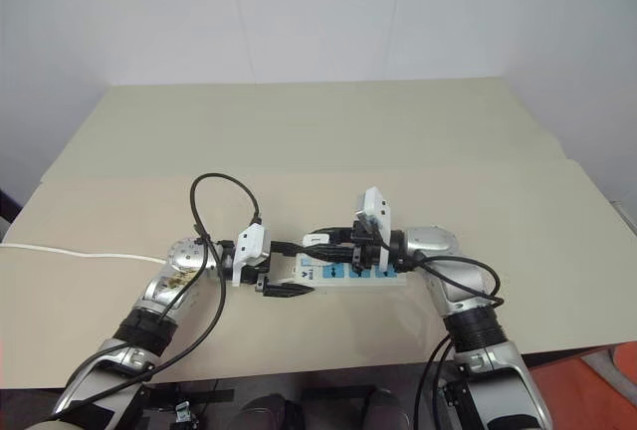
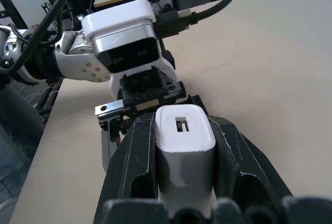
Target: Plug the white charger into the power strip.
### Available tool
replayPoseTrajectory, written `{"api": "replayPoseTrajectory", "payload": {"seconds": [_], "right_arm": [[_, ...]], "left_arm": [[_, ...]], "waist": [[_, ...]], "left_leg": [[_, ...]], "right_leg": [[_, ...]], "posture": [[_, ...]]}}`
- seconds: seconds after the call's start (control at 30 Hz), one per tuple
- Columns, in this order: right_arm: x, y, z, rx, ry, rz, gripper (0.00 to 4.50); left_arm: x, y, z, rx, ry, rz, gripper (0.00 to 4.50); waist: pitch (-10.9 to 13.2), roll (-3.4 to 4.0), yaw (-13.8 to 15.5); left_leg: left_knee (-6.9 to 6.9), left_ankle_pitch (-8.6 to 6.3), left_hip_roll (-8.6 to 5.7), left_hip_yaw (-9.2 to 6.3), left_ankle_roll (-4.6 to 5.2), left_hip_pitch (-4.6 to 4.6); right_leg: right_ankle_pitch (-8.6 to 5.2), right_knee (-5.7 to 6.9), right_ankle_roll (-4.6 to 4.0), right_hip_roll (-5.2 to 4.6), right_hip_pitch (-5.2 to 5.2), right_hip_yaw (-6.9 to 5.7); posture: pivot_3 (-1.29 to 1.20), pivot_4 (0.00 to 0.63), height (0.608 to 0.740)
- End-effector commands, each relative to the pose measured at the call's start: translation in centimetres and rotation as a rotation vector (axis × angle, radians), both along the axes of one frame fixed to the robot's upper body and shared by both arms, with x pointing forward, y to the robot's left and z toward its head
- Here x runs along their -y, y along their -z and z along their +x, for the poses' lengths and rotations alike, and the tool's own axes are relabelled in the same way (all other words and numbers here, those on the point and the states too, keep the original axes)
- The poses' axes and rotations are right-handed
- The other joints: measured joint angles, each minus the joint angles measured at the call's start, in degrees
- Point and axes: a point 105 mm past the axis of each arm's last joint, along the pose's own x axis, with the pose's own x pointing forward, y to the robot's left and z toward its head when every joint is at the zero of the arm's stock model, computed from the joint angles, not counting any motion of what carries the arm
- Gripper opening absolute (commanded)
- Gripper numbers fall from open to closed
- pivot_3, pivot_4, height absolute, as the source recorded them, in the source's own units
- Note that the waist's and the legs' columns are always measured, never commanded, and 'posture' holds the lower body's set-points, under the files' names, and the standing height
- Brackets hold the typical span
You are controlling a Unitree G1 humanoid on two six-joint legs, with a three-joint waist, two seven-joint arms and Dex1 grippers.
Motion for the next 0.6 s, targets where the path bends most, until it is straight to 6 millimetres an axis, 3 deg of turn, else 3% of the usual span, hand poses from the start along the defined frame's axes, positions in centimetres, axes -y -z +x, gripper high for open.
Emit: {"api": "replayPoseTrajectory", "payload": {"seconds": [0.03, 0.6], "right_arm": [[1.0, -0.5, 0.5, 0.030, 0.014, -0.020, 1.12], [3.1, 2.7, 1.4, 0.003, 0.063, -0.076, 1.12]], "left_arm": [[-0.9, 0.9, -0.1, -0.014, -0.024, 0.056, 3.25], [-1.3, 0.7, -0.2, -0.008, -0.033, 0.063, 3.25]], "waist": [[0.00, 0.00, 0.00], [-0.02, -0.02, 0.01]], "left_leg": [[0.00, 0.00, 0.00, 0.00, 0.00, 0.00], [-0.04, 0.01, 0.01, 0.04, -0.01, 0.06]], "right_leg": [[0.00, 0.00, 0.00, 0.00, 0.00, 0.00], [0.00, -0.01, -0.01, 0.00, 0.04, 0.01]], "posture": [[0.00, 0.150, 0.740], [0.00, 0.150, 0.740]]}}
